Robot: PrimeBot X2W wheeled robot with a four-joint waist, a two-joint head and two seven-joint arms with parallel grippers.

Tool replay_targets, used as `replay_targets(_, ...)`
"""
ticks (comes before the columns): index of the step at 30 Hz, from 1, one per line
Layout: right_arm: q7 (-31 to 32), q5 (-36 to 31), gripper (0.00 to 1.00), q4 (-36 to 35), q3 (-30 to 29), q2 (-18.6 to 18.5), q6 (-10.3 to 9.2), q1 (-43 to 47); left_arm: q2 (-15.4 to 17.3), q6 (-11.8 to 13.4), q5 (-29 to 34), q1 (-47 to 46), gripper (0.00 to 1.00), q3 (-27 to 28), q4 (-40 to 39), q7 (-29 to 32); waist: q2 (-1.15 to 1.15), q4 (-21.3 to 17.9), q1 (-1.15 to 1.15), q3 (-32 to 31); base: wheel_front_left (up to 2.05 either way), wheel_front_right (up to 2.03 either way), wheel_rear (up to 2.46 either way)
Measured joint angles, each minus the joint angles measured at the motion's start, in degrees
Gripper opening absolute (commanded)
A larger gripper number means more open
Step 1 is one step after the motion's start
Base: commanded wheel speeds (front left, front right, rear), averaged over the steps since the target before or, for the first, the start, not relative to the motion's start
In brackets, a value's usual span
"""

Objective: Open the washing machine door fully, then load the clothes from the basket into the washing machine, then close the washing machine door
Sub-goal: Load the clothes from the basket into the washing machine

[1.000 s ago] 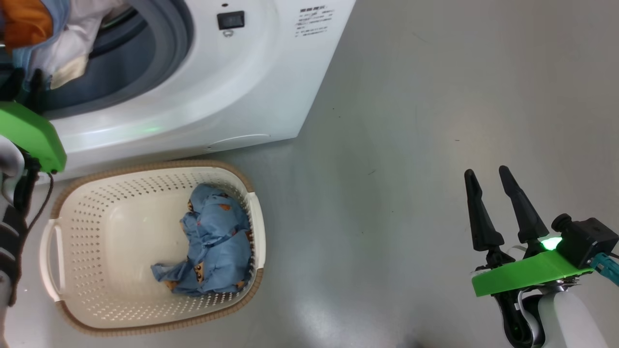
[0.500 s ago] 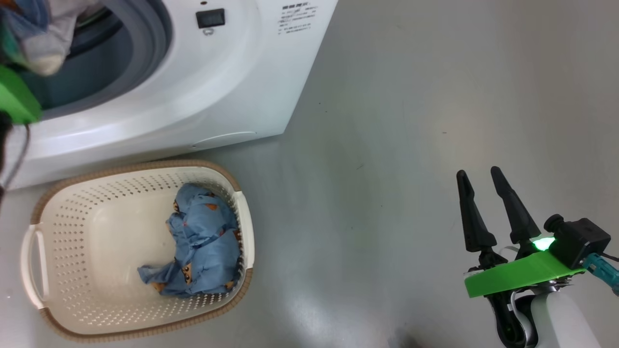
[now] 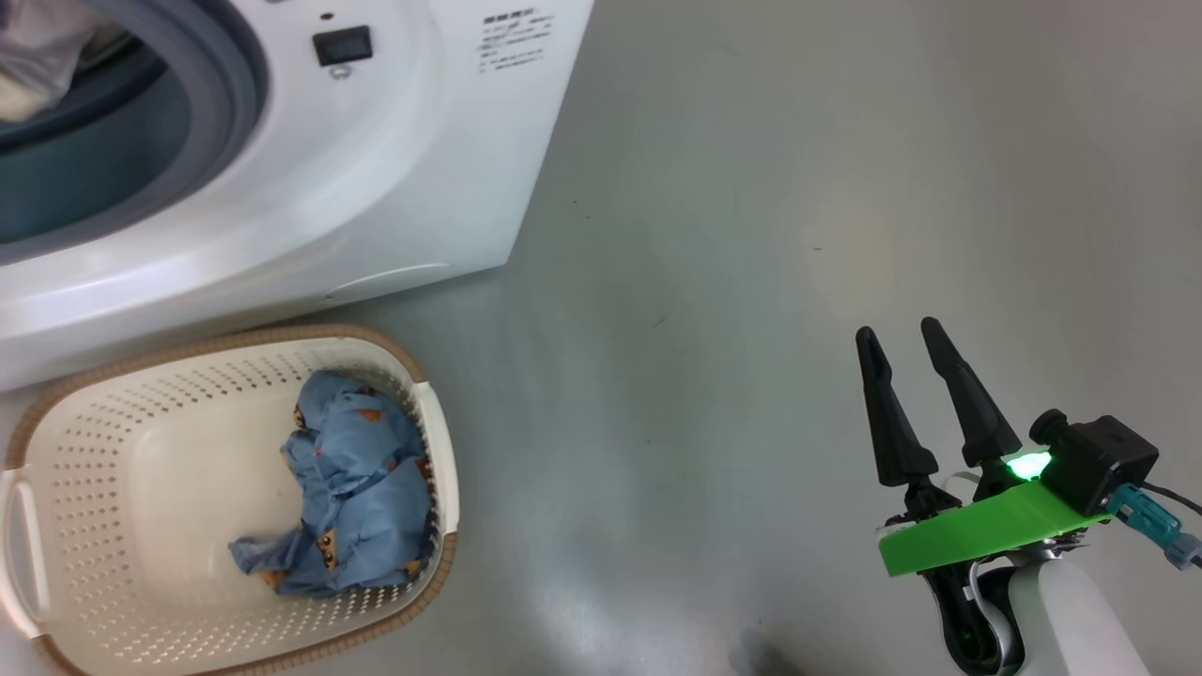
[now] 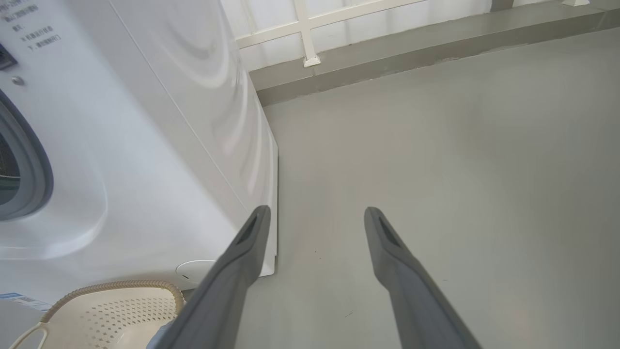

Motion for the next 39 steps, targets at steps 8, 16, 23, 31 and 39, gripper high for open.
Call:
replay_targets(8,0.0,0.67,1.0,0.0,-0.02,0.01,0.0,0.15,-1.09,-0.94,1.91,0.02,0.0,-0.15,3.32,0.01,0.0,-0.53,0.0,-0.3,0.0,0.0,0.0)
replay_targets(16,0.0,0.67,1.0,0.35,0.24,0.23,0.0,0.13,-3.18,-2.42,2.89,-0.01,0.7,-5.6,9.49,0.52,0.0,-0.43,0.0,-0.6,0.0,0.0,0.0)
replay_targets(23,0.0,0.67,1.0,0.33,0.21,0.25,0.0,0.14,-3.11,-2.42,-0.77,-0.14,1.0,-10.27,10.94,0.65,0.0,-0.34,0.0,-0.83,0.0,0.0,0.0)
replay_targets(31,0.0,0.67,1.0,0.32,0.09,0.22,0.0,0.14,-2.92,-2.42,-5.1,-0.3,1.0,-12.63,10.71,0.48,0.0,0.16,0.0,-1.44,0.0,0.0,0.0)
replay_targets(39,0.0,0.67,1.0,0.29,-0.91,0.08,0.0,0.15,-2.99,-2.42,-8.15,0.73,1.0,-10.17,5.25,0.07,0.0,1.53,0.0,-1.99,0.0,0.0,0.0)
